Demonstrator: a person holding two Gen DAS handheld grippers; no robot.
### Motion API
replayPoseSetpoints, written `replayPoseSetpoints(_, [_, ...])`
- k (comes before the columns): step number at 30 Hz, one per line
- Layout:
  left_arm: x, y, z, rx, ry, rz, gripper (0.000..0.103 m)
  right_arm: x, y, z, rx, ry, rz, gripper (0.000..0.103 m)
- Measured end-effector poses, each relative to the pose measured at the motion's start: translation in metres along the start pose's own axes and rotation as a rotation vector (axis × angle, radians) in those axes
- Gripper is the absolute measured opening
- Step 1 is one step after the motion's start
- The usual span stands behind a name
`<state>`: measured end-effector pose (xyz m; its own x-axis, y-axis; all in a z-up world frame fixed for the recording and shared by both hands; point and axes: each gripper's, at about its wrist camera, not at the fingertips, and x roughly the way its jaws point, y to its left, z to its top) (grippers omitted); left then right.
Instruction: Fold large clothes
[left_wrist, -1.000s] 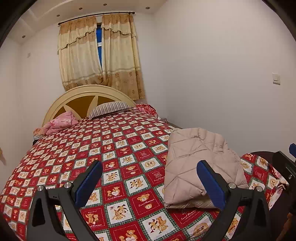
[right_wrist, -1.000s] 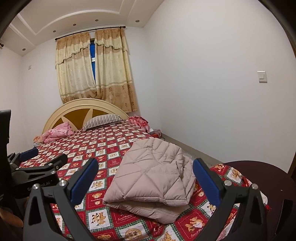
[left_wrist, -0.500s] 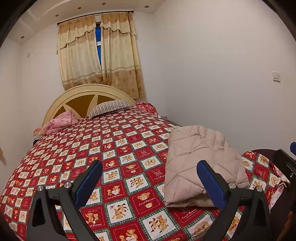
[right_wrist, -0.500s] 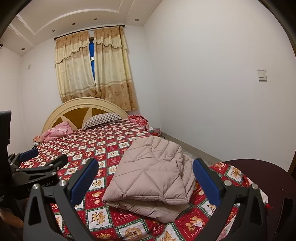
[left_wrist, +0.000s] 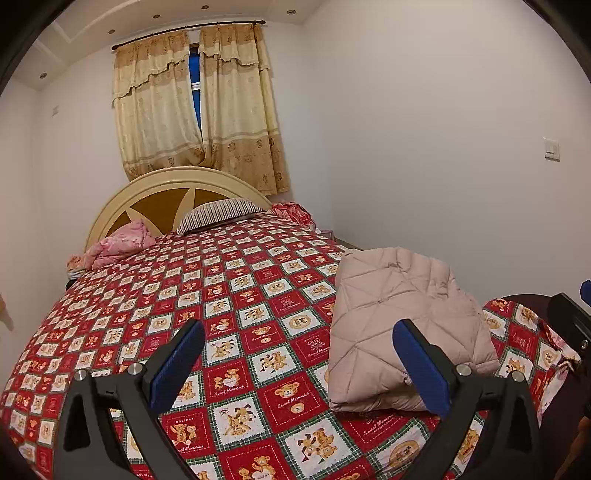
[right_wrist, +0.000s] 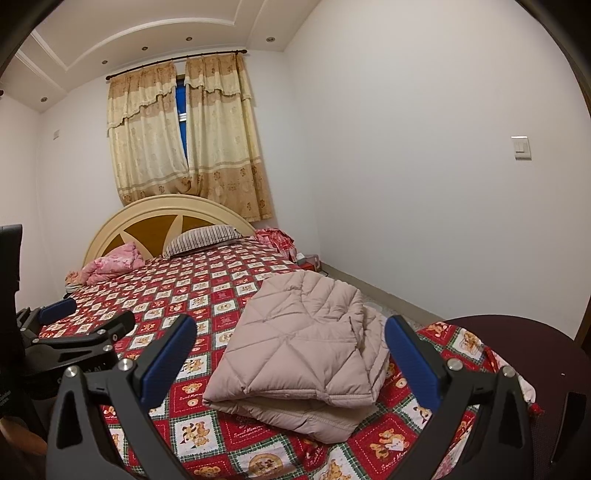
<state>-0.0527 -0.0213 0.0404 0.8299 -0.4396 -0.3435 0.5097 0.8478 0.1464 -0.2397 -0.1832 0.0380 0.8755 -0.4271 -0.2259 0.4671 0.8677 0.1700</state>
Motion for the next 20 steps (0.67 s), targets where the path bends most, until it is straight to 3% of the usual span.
replayPoseSetpoints(8, [0.005,0.004,-0.003,-0.003,0.012,-0.002,0.102,-0.001,0.002,-0.002,-0.001,0.004,-0.007,0.103])
replayPoseSetpoints(15, [0.027,0.015,-0.007,-0.050,0.084,-0.090,0.102,-0.002,0.005,-0.008,0.004,0.015,-0.018,0.103])
replayPoseSetpoints(20, [0.039,0.019,-0.012,-0.051,0.107,-0.073,0.102,-0.001,0.007,-0.011,0.004,0.020,-0.023,0.103])
